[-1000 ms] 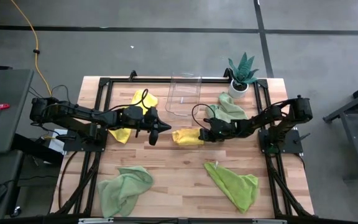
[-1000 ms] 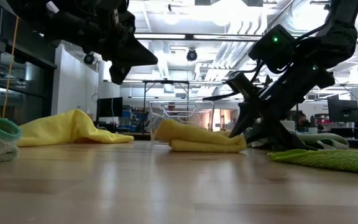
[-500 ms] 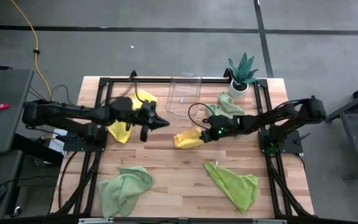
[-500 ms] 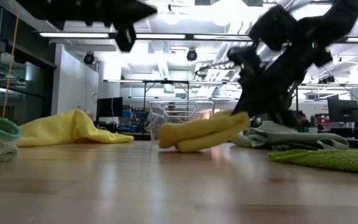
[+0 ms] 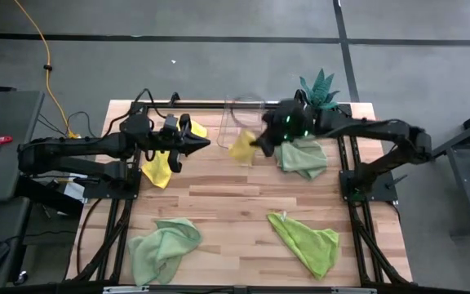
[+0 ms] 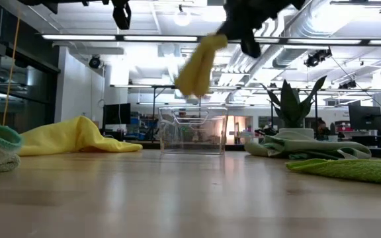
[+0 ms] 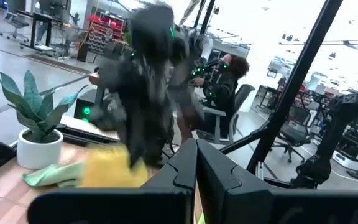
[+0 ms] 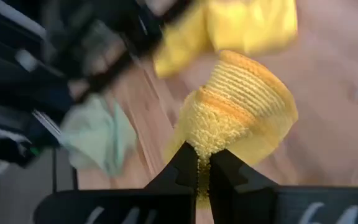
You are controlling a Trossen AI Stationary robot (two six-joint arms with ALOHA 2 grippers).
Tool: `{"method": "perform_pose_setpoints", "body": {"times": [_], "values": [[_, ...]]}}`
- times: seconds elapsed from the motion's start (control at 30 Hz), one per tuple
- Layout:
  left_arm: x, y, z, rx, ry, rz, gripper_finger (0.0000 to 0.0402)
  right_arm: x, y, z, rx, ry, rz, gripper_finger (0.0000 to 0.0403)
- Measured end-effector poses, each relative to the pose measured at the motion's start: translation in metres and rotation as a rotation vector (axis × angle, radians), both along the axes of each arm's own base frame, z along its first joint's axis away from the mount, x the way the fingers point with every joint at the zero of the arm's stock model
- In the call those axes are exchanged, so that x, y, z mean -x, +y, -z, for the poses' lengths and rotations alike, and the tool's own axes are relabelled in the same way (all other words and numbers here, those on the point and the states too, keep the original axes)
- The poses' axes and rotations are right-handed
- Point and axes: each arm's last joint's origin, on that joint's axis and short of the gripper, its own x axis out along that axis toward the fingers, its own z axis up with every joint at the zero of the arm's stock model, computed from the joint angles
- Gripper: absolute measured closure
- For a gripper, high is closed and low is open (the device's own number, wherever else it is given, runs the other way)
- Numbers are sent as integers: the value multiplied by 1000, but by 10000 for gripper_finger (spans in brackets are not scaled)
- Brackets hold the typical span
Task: Fold microfiber towels
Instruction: Put the folded right yellow towel into the transparent bin
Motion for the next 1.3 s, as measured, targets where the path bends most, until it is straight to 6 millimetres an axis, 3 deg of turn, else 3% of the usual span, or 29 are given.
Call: {"method": "perform_pose_setpoints", "body": {"times": [0.1,0.23,0.43,0.67,0.9,1.03,1.3], "values": [[0,0,0,-6,2,2,401,3,-24,-22,34,-65,34,402],[0,0,0,-9,3,-3,401,8,-56,-28,66,-81,155,403],[0,1,1,-10,4,-45,401,-5,-91,8,34,29,249,403],[0,2,1,-19,12,-61,401,-34,-118,57,-10,80,360,403],[0,3,2,-15,21,-83,401,-45,-139,96,-43,135,502,403],[0,4,3,-12,24,-113,402,-55,-143,103,-69,67,525,403],[0,4,3,-10,30,-124,401,-66,-144,99,-118,-71,478,403]]}}
